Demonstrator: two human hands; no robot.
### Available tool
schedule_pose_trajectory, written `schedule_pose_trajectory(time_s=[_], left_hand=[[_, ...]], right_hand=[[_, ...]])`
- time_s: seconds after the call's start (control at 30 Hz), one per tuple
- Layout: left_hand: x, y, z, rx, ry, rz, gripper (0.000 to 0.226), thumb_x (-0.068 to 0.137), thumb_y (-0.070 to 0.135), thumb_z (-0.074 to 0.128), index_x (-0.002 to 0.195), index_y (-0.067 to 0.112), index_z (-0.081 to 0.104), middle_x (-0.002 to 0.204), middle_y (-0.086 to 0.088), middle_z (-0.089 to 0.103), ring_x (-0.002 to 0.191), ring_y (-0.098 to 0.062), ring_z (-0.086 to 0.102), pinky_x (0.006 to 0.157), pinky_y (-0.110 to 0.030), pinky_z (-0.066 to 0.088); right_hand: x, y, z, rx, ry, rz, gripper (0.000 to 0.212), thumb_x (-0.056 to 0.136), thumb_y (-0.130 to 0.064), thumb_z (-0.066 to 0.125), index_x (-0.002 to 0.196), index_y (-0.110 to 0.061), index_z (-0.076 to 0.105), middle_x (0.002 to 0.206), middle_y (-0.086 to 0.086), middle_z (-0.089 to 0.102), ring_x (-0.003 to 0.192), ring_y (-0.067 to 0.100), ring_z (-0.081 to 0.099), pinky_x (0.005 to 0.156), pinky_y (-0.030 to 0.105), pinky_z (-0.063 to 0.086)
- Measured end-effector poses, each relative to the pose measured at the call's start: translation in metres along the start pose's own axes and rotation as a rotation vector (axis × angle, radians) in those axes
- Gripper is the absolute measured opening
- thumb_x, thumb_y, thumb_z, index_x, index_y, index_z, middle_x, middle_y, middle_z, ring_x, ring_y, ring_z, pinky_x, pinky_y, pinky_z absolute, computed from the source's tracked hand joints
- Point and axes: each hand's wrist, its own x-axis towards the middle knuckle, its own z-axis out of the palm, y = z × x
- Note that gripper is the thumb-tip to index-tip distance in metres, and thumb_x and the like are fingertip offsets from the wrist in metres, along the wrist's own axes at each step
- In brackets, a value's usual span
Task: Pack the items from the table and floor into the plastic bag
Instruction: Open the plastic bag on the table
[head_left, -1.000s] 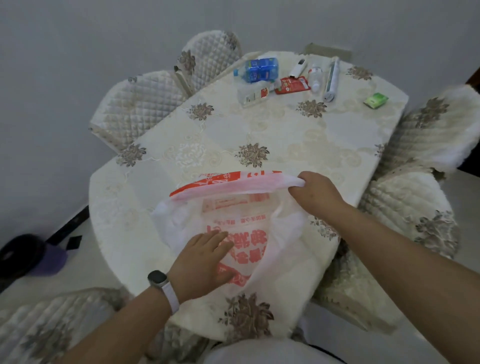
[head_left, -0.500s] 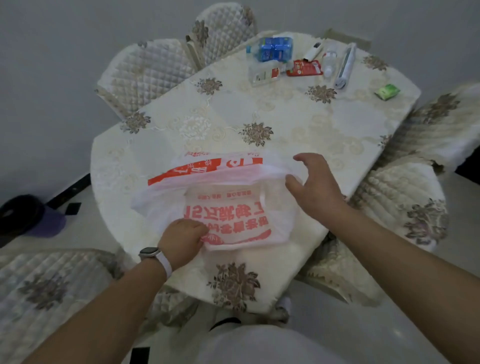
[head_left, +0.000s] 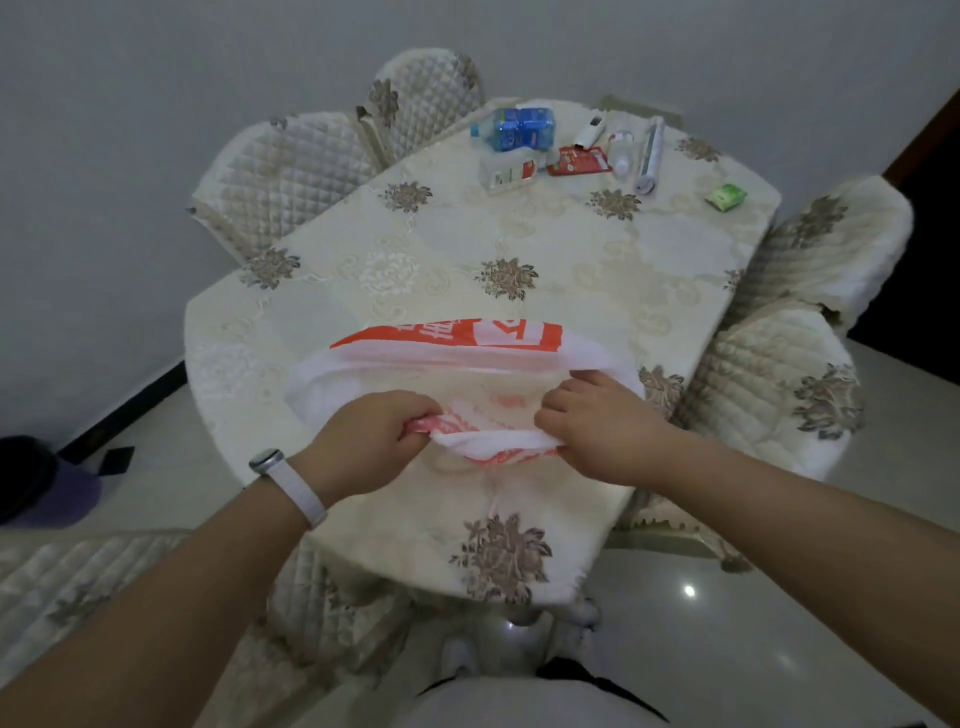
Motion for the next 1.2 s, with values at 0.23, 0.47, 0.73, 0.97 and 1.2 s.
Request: schedule_pose_trajectory(time_s=[0.23,0.47,0.73,0.97,1.2], left_hand=[[-0.006,-0.014,-0.050,0.245,0.003,0.259,0.038,0.081,0.036,0.035,0.089,0.019,0.068,0.080,0.000,0.067,0.074,-0.028,0.063,0.060,-0.040,0.052],[-0.017,-0.039,-0.023,0.350,-0.110,0.311,0.016,0.085,0.029,0.046,0.085,0.025,0.062,0.073,0.005,0.064,0.067,-0.024,0.061,0.057,-0.035,0.048],[-0.022,-0.057,0.018,0.485,-0.315,0.189,0.051,0.086,0.062,0.035,0.111,0.029,0.065,0.105,0.007,0.070,0.097,-0.020,0.064,0.089,-0.038,0.047],[-0.017,-0.056,0.039,0.582,-0.210,0.131,0.014,0.072,0.024,0.078,0.079,0.029,0.067,0.075,0.010,0.067,0.076,-0.018,0.067,0.086,-0.044,0.052],[-0.002,-0.028,0.022,0.423,-0.192,0.162,0.021,0.086,0.025,0.052,0.105,0.024,0.060,0.086,0.006,0.067,0.081,-0.019,0.061,0.094,-0.036,0.043]], right_hand=[[-0.006,0.018,-0.056,0.050,0.167,0.133,0.031,0.078,-0.033,0.043,0.080,-0.008,0.061,0.076,0.009,0.061,0.067,0.033,0.057,0.057,0.039,0.048],[-0.016,0.022,-0.039,0.040,0.055,0.180,0.024,0.077,-0.032,0.047,0.077,-0.014,0.061,0.075,0.004,0.061,0.068,0.029,0.056,0.059,0.039,0.047],[-0.020,0.041,0.010,0.038,-0.145,0.233,0.021,0.071,-0.034,0.054,0.074,-0.015,0.063,0.095,0.007,0.066,0.096,0.031,0.061,0.084,0.040,0.051],[-0.025,0.046,0.031,0.048,-0.339,0.253,0.034,0.073,-0.042,0.056,0.091,-0.017,0.071,0.124,0.010,0.062,0.127,0.034,0.050,0.106,0.048,0.036],[-0.011,0.049,0.003,0.264,-0.165,0.206,0.016,0.086,-0.027,0.047,0.080,-0.015,0.056,0.078,-0.001,0.058,0.075,0.023,0.054,0.062,0.033,0.039]])
